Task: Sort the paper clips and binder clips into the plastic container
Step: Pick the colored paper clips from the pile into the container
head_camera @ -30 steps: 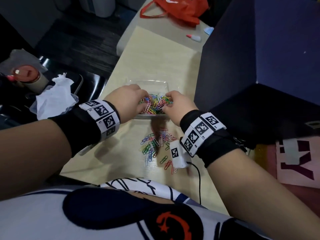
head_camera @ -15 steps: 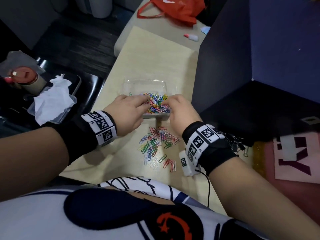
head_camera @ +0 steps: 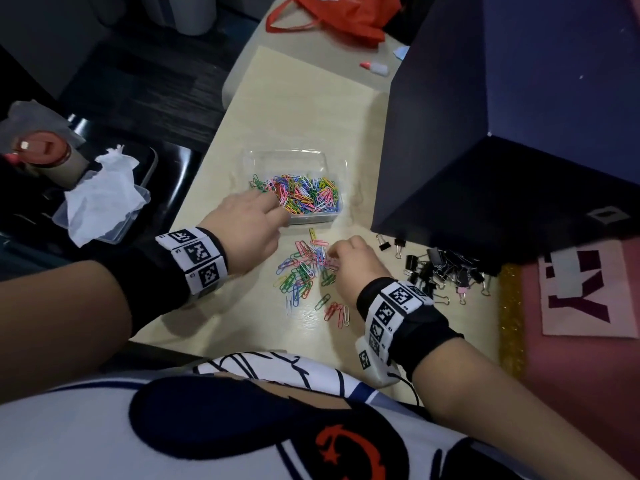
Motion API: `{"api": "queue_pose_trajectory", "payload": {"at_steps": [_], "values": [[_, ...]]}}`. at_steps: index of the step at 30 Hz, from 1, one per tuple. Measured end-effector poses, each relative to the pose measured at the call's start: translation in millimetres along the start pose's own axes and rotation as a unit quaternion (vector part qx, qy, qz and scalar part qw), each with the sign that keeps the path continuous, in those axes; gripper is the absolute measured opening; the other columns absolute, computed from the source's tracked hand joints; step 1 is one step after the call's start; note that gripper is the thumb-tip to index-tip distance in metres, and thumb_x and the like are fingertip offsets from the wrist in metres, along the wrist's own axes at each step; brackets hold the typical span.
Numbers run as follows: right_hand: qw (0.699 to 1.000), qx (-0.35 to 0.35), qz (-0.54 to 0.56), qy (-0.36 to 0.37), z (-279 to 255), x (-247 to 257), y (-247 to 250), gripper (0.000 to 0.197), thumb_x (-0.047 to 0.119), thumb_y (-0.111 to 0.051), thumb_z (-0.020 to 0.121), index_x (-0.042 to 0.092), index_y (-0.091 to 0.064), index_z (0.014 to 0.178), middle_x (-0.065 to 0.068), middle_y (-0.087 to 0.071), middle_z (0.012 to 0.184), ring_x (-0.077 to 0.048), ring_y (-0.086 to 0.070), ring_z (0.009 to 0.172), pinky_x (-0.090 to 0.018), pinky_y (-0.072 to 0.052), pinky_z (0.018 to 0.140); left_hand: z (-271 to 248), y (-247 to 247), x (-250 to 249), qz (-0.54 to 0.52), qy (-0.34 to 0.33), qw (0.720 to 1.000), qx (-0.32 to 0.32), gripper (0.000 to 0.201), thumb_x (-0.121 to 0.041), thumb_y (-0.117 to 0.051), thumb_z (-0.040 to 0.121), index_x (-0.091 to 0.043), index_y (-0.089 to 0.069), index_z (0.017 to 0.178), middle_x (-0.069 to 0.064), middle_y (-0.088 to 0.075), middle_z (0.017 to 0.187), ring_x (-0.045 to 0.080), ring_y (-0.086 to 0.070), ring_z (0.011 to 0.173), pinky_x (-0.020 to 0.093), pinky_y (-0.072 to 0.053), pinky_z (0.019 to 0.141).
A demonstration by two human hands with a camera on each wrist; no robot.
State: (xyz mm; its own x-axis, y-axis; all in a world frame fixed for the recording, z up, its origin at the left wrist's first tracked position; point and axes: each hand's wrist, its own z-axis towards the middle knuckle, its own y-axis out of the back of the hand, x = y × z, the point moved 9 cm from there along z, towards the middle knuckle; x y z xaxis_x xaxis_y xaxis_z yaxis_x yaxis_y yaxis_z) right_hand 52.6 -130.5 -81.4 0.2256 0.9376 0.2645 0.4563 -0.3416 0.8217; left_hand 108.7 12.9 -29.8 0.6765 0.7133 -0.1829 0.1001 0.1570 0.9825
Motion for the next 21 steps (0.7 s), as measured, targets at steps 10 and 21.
{"api": "queue_pose_trajectory", "payload": {"at_steps": [10, 21], "values": [[0.982, 0.106, -0.093, -0.127, -42.6, -33.9, -16.8, 0.063, 0.017, -0.069, 0.077, 0.016, -0.027, 0.123, -0.009, -0.041, 0.12, -0.029, -0.053, 0.112, -0.037, -0.049, 0.085, 6.5, -61.1, -45.5, -0.01, -0.041, 0.976, 0.213, 0.078, -0.035, -0.059, 0.082, -0.02, -0.021, 0.148, 0.002, -0.023, 0.154, 0.027, -0.033, 0.133, 0.04, -0.036, 0.108], [0.993, -0.043, 0.077, -0.074, -17.2, -3.6, -4.7, 0.039, 0.014, -0.057, 0.088, 0.011, -0.043, 0.124, -0.012, -0.046, 0.126, -0.031, -0.054, 0.114, -0.034, -0.043, 0.092, -12.4, -61.1, -30.8, -0.017, 0.041, 0.976, 0.213, 0.04, -0.028, -0.055, 0.089, -0.013, -0.049, 0.126, 0.009, -0.051, 0.113, 0.031, -0.056, 0.103, 0.039, -0.049, 0.086]]}}
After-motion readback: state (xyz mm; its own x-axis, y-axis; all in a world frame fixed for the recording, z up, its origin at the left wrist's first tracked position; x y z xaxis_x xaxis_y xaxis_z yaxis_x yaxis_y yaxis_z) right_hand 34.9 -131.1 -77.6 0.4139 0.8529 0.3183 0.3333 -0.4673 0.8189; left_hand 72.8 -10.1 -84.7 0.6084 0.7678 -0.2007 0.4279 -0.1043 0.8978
